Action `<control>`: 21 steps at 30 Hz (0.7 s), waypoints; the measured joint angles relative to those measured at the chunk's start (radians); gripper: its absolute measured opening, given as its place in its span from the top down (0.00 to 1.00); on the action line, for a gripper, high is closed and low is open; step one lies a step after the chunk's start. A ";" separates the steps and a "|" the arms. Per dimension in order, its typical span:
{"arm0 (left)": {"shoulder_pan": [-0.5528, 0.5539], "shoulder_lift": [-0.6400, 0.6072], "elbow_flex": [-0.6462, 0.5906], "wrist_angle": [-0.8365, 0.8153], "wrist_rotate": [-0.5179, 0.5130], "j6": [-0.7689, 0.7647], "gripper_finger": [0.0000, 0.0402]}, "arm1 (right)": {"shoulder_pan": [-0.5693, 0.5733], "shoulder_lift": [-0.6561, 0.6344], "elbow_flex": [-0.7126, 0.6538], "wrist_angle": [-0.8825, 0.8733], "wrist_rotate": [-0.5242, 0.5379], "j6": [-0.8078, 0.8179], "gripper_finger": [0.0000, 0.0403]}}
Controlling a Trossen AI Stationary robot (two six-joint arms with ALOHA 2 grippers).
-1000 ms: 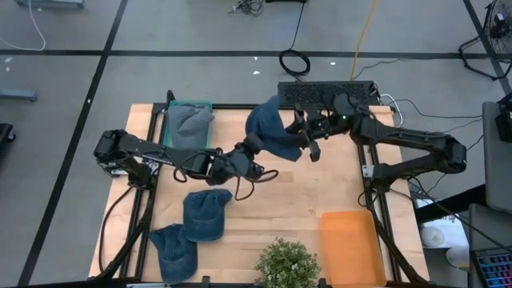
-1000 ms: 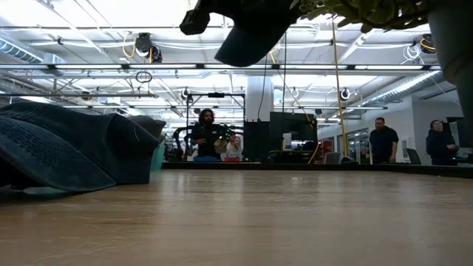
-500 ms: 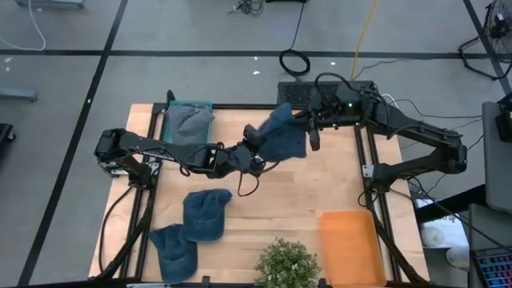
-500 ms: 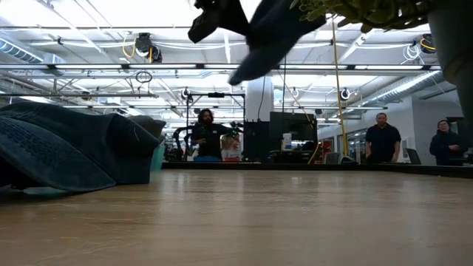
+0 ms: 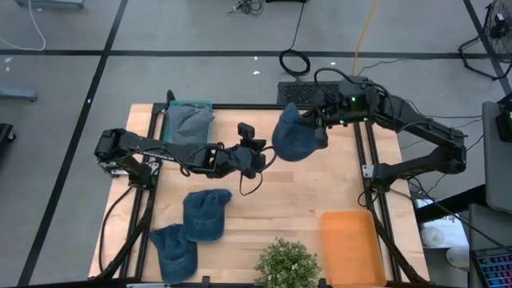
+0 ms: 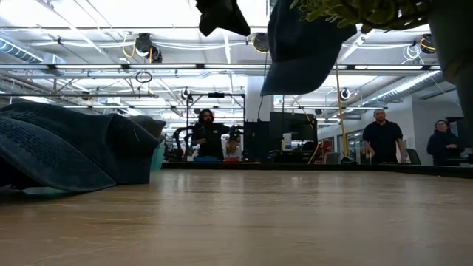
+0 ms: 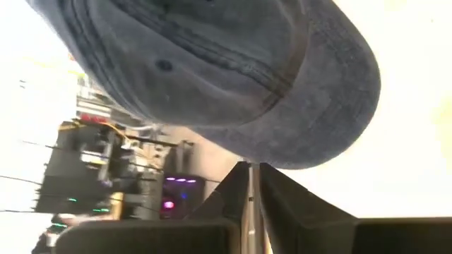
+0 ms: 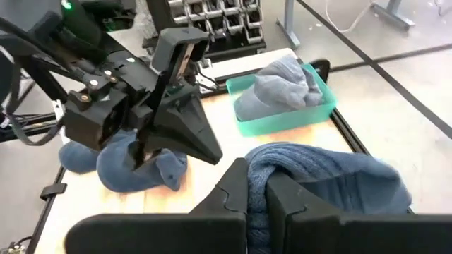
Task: Pick & Place hat
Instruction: Put the top blue cap into the orange bin
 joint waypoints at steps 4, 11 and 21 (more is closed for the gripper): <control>0.032 -0.033 -0.002 -0.063 0.139 -0.088 0.91 | -0.013 0.035 0.064 -0.060 0.000 -0.006 1.00; 0.157 -0.192 -0.002 -0.259 0.571 -0.288 0.91 | -0.020 0.132 0.223 -0.216 0.000 -0.034 1.00; 0.357 -0.376 0.000 -0.359 1.063 -0.385 0.91 | -0.019 0.297 0.406 -0.332 -0.004 -0.078 1.00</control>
